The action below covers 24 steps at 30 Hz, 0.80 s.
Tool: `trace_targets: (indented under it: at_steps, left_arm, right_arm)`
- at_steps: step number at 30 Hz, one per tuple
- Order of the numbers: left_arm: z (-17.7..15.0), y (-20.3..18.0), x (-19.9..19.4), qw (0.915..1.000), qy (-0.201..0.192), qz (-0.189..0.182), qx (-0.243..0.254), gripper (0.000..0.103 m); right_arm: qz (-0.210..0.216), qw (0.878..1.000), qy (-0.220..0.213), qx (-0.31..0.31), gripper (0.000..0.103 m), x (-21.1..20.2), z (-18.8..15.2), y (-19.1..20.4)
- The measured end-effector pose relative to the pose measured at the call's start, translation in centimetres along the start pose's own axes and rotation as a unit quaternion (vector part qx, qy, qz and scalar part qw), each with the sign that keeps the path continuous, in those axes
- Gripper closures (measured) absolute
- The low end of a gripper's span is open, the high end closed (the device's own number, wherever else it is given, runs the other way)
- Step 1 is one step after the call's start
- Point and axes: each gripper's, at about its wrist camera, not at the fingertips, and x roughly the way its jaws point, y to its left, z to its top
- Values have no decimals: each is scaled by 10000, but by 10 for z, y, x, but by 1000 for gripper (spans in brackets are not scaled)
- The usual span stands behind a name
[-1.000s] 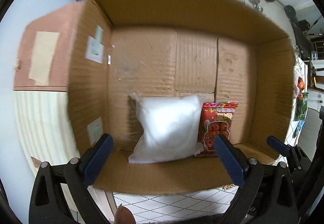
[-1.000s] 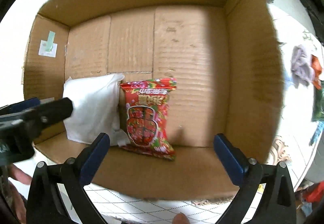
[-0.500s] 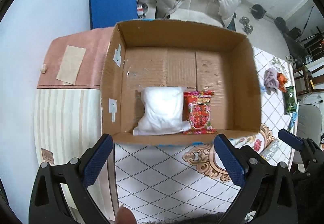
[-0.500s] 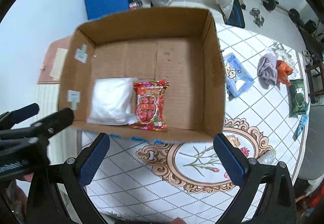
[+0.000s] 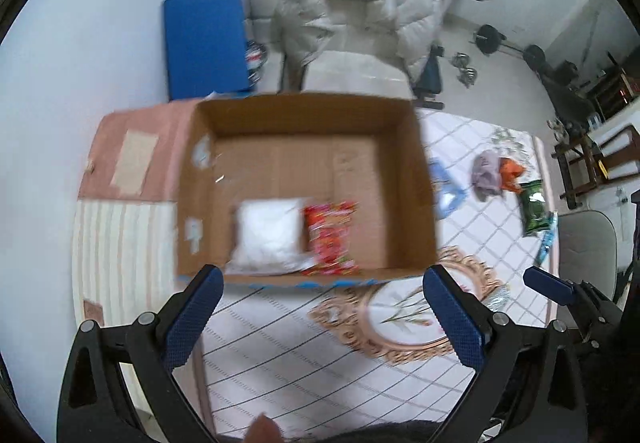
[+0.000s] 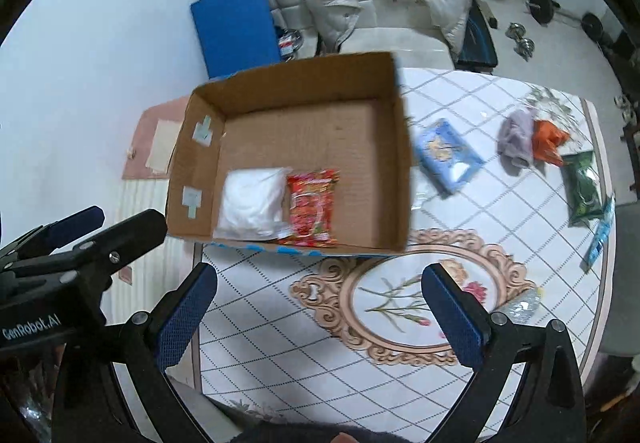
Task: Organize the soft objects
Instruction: 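Grasp the lilac cloth with left gripper while right gripper grasps green snack bag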
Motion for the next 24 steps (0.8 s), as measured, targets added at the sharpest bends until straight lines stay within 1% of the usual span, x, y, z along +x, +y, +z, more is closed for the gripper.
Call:
trace_targets:
  at_steps: [1, 2, 3, 4, 5, 7, 10, 12, 13, 15, 16, 18, 20, 22, 24]
  left_arm:
    - [7, -21, 2, 9999, -12, -24, 118, 1]
    - [13, -38, 6, 9998, -9, -35, 199, 1]
    - [20, -57, 12, 9996, 6, -65, 270, 1]
    - [28, -78, 20, 9993, 42, -164, 347, 1]
    - [38, -102, 33, 9986, 115, -270, 444, 1]
    - [58, -146, 67, 9964, 369, -342, 685, 1]
    - [89, -202, 126, 9917, 695, -370, 1018, 1]
    - [107, -236, 167, 9876, 933, -277, 1232, 2]
    - [114, -252, 189, 9851, 1040, -173, 1359, 4]
    - [125, -273, 231, 9798, 1321, -98, 1501, 20]
    - [130, -281, 253, 9771, 1513, -63, 1496, 22]
    - [138, -293, 288, 9724, 1781, -40, 1506, 23]
    - [143, -299, 312, 9697, 1927, 13, 1502, 23]
    - [145, -306, 332, 9666, 2084, -22, 1495, 23]
    - [144, -314, 350, 9605, 2285, -25, 1588, 23]
  right_arm:
    - [-15, 10000, -34, 80, 0, -7, 3, -17]
    - [-92, 9997, -89, 199, 0, -17, 8, -42]
    - [-189, 9993, -137, 283, 0, -22, 12, -61]
    - [-356, 9983, -200, 411, 0, -28, 17, -88]
    - [-523, 9968, -241, 551, 0, -33, 22, -117]
    - [-833, 9929, -221, 820, 0, -33, 32, -176]
    - [-1186, 9864, -1, 1139, 0, -15, 51, -259]
    - [-1300, 9831, 253, 1263, 0, 7, 64, -309]
    - [-1319, 9811, 429, 1348, 0, 21, 69, -334]
    - [-1182, 9796, 665, 1485, 1, 44, 77, -370]
    - [-1138, 9786, 757, 1535, 2, 54, 80, -385]
    - [-1086, 9770, 900, 1601, 4, 75, 85, -406]
    - [-1086, 9755, 1014, 1625, 9, 90, 88, -420]
    - [-1051, 9754, 1096, 1601, 11, 103, 89, -426]
    - [-1014, 9748, 1227, 1563, 12, 116, 92, -433]
